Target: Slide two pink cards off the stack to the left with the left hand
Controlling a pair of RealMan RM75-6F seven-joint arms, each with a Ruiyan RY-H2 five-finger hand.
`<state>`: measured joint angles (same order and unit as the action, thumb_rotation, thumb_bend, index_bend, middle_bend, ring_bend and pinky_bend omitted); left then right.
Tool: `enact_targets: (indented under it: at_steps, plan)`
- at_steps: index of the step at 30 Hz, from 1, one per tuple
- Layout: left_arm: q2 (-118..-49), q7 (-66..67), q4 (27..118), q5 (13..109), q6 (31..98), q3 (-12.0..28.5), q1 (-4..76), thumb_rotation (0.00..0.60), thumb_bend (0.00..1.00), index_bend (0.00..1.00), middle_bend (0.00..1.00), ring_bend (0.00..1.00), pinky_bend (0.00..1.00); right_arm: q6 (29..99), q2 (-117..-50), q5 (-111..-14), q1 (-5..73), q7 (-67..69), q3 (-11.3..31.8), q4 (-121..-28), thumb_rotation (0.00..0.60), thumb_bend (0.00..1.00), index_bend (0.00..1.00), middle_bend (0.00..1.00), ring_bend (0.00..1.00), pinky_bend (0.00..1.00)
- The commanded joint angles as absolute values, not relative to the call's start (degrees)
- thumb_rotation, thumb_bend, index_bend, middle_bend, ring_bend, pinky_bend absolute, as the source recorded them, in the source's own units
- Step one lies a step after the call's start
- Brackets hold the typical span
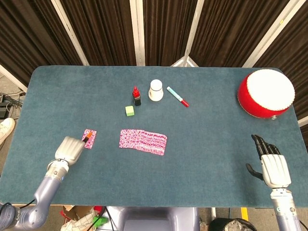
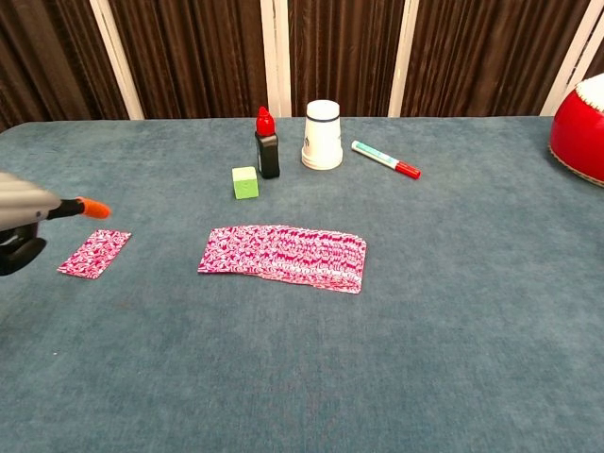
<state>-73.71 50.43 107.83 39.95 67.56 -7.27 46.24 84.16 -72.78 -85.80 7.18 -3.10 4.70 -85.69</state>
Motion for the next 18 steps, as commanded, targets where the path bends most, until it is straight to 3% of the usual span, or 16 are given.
enact_targets:
  at_steps: [1, 8, 18]
  plan:
    - [-73.4, 49.9, 108.3, 42.2, 65.3, -5.3, 47.8, 0.6, 0.93, 0.07, 0.85, 0.75, 0.68, 84.1, -72.8, -85.7, 7.2, -3.1, 4.7, -85.6, 0.6, 0.28, 0.01, 0.15, 0.23, 0.24]
    - [-77.7, 54.8, 106.9, 38.8, 61.5, -3.0, 52.3, 0.6, 0.93, 0.07, 0.85, 0.75, 0.68, 84.0, -72.8, -85.6, 7.2, -2.9, 4.8, -85.4, 0.6, 0.28, 0.01, 0.15, 0.23, 0.24]
    - [-86.0, 62.9, 102.9, 29.6, 61.9, -1.1, 57.7, 0.6, 0.93, 0.07, 0.85, 0.75, 0.68, 83.8, -72.8, -85.2, 7.2, -2.5, 4.9, -85.0, 0.6, 0.28, 0.01, 0.15, 0.23, 0.24]
